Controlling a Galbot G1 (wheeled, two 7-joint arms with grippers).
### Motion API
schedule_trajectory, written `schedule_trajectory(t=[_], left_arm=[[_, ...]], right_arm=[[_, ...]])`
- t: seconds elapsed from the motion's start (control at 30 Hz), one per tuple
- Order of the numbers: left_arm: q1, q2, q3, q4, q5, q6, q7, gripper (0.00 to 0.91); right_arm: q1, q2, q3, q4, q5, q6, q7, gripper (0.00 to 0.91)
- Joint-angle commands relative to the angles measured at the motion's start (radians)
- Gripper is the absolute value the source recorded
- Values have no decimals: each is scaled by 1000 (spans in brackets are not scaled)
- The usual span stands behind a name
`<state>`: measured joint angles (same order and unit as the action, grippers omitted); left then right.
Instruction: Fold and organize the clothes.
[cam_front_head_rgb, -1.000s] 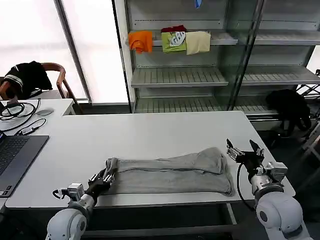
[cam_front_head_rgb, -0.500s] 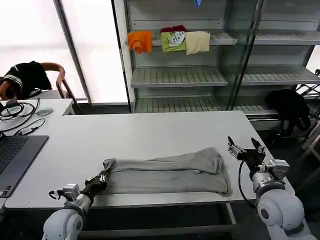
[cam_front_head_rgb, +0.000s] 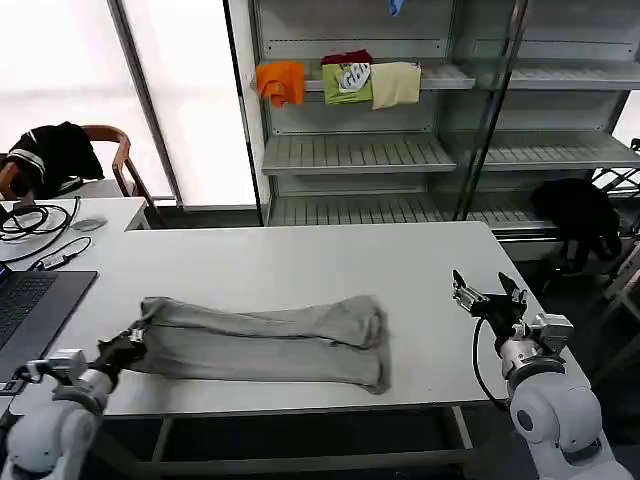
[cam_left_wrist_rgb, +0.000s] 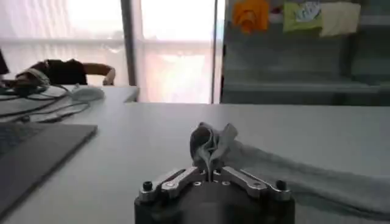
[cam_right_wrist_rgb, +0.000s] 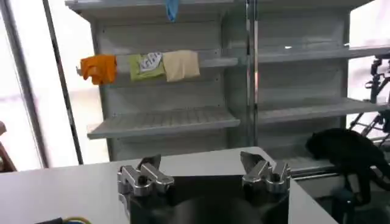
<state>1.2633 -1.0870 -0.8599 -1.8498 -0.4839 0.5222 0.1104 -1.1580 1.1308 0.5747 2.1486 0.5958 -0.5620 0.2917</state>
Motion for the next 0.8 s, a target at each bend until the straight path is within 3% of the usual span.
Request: schedule_trajectory(t=[0.03, 0.2, 0.47, 0.8], left_arm=[[-40, 283, -245, 151, -68, -4, 1, 0], [-39, 267, -230, 82, -57, 7, 1, 0], [-14, 171, -109, -80, 17, 17, -8, 0], [15, 64, 186, -221, 147, 32, -56, 0]], right_arm=[[8, 1, -3, -4, 0, 0, 1, 907], [5, 8, -6, -2, -4, -2, 2, 907], [-33, 13, 11, 27, -15, -4, 3, 907], [-104, 26, 40, 66, -40, 0, 1, 907]])
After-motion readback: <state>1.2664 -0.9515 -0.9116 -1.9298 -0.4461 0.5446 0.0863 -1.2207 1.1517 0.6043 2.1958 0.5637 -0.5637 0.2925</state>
